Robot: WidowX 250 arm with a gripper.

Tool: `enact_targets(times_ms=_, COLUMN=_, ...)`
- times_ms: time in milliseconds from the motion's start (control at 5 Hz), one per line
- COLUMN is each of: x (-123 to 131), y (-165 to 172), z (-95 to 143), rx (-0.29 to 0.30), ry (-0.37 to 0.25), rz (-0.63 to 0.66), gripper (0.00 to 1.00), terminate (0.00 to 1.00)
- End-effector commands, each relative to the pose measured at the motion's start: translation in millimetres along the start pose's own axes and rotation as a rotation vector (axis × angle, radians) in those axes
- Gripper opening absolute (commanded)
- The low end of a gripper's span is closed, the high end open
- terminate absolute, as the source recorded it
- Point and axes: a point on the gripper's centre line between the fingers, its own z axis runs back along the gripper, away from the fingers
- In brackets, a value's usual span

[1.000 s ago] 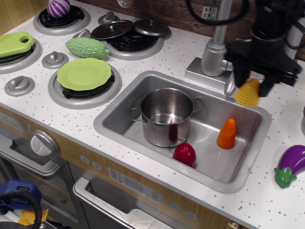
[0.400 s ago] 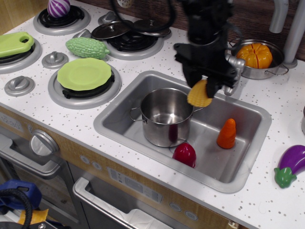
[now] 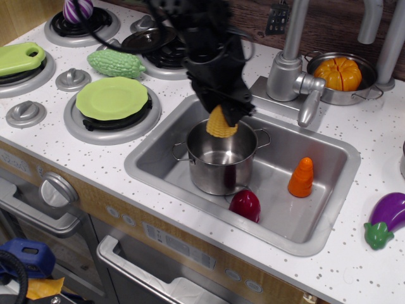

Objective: Put corn in pot which is in sink

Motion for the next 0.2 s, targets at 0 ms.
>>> enact_targets(times_ms=0, x=-2.5, y=12.1, z=-3.2, rx=0.032, ry=-0.092, rz=-0.035, gripper=1.0, terminate=1.0)
